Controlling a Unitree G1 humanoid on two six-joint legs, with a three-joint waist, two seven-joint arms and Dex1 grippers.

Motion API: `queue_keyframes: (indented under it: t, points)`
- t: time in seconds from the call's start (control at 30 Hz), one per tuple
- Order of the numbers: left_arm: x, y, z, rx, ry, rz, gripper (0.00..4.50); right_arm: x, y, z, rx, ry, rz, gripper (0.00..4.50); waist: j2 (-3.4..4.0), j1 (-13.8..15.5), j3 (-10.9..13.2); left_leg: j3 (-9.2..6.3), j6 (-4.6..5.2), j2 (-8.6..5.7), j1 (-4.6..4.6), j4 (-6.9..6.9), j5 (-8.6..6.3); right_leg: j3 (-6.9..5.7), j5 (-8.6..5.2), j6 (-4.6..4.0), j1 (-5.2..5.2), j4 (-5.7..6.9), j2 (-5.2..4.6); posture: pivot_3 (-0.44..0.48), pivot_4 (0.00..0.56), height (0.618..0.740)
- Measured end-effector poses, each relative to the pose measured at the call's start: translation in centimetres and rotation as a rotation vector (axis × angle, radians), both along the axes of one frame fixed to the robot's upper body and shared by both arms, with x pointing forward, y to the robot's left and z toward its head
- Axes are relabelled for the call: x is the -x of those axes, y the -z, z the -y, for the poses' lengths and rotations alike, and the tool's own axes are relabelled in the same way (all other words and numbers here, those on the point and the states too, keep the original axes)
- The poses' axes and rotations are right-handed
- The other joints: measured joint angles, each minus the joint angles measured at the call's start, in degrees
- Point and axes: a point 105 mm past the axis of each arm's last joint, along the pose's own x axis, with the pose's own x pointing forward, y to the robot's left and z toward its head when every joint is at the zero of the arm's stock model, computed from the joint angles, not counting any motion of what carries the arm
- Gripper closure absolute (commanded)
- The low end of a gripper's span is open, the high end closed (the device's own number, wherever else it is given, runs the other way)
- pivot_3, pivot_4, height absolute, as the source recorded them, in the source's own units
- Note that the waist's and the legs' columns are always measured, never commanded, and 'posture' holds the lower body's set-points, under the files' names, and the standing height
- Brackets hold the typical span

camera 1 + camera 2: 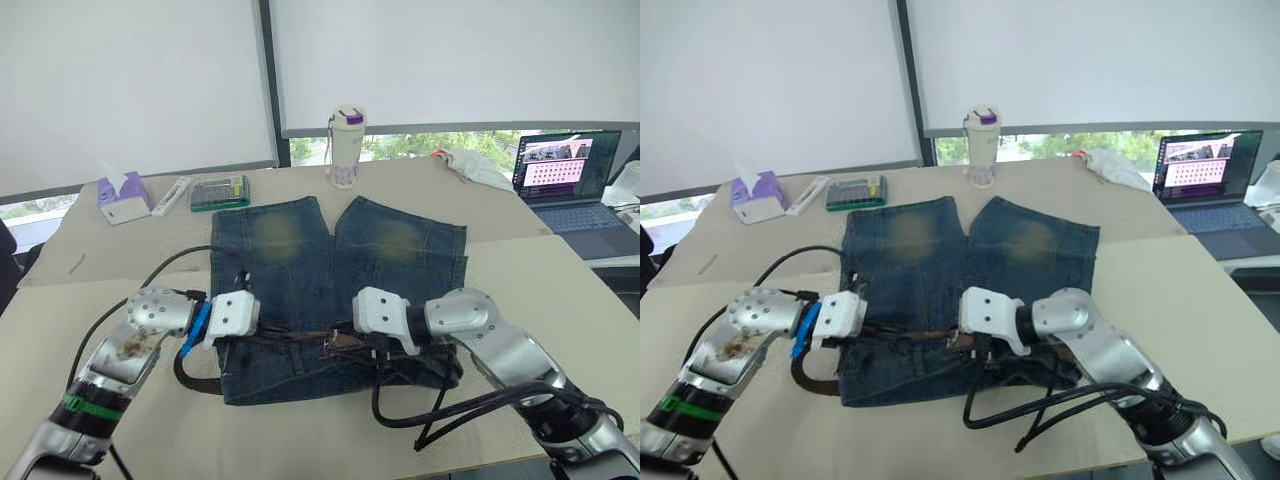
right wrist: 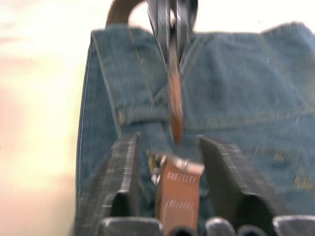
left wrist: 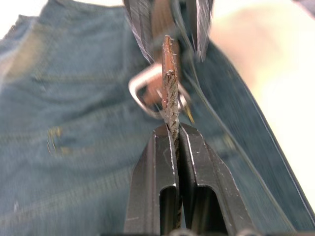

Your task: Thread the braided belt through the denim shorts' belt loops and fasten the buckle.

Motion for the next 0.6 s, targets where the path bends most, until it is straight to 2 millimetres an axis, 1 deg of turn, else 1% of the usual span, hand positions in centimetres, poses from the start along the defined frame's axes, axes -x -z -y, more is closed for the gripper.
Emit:
queue_keyframes:
  t: [0.07, 0.17, 0.27, 0.43, 0.57, 0.6]
  points:
    - [0.3, 0.2, -0.7, -0.006, -0.013, 0.088, 4.50, 0.3, 0.8, 0.4, 0.042, -0.006, 0.012, 2.36, 0.00, 0.0, 0.0, 0.01, -0.01, 0.00, 0.02, 0.00, 0.00, 0.01, 0.00, 0.00, 0.00, -0.07, -0.01, 0.000, 0.150, 0.740]
    - [0.4, -0.3, -1.1, -0.001, -0.024, 0.186, 4.50, 0.8, 1.5, -0.2, 0.067, -0.053, 0.029, 2.36, 0.00, 0.4, 0.0, 0.10, 0.00, -0.03, 0.01, 0.04, 0.00, -0.02, 0.00, 0.00, 0.04, -0.13, -0.04, 0.000, 0.150, 0.740]
    - [0.4, -0.5, -1.7, -0.022, -0.040, 0.229, 4.50, 1.3, 2.5, -0.7, 0.105, -0.107, 0.059, 2.36, 0.00, 0.5, 0.0, 0.15, 0.01, -0.05, 0.00, 0.06, -0.01, -0.02, -0.01, 0.00, 0.04, -0.11, -0.04, 0.000, 0.150, 0.740]
    - [1.0, -0.4, -2.7, -0.077, -0.023, 0.262, 4.50, 0.4, 4.4, -0.3, 0.202, -0.112, 0.119, 2.36, 0.00, 0.4, 0.0, 0.22, 0.00, -0.04, 0.02, 0.06, 0.00, -0.05, -0.01, 0.00, 0.02, -0.08, -0.01, 0.000, 0.150, 0.740]
    - [1.1, -0.2, -3.5, -0.138, -0.011, 0.298, 4.50, -0.6, 4.6, -0.6, 0.222, -0.092, 0.193, 2.36, 0.00, 0.4, 0.0, 0.24, 0.00, -0.05, 0.07, 0.05, 0.00, -0.06, -0.01, 0.00, 0.07, -0.07, -0.01, 0.000, 0.150, 0.740]
    - [1.2, 0.0, -3.7, -0.147, -0.010, 0.301, 4.50, -0.8, 4.6, -0.7, 0.224, -0.088, 0.206, 2.60, 0.00, 0.4, 0.0, 0.24, 0.01, -0.05, 0.08, 0.05, -0.01, -0.06, -0.01, 0.00, 0.07, -0.07, -0.01, 0.000, 0.150, 0.740]
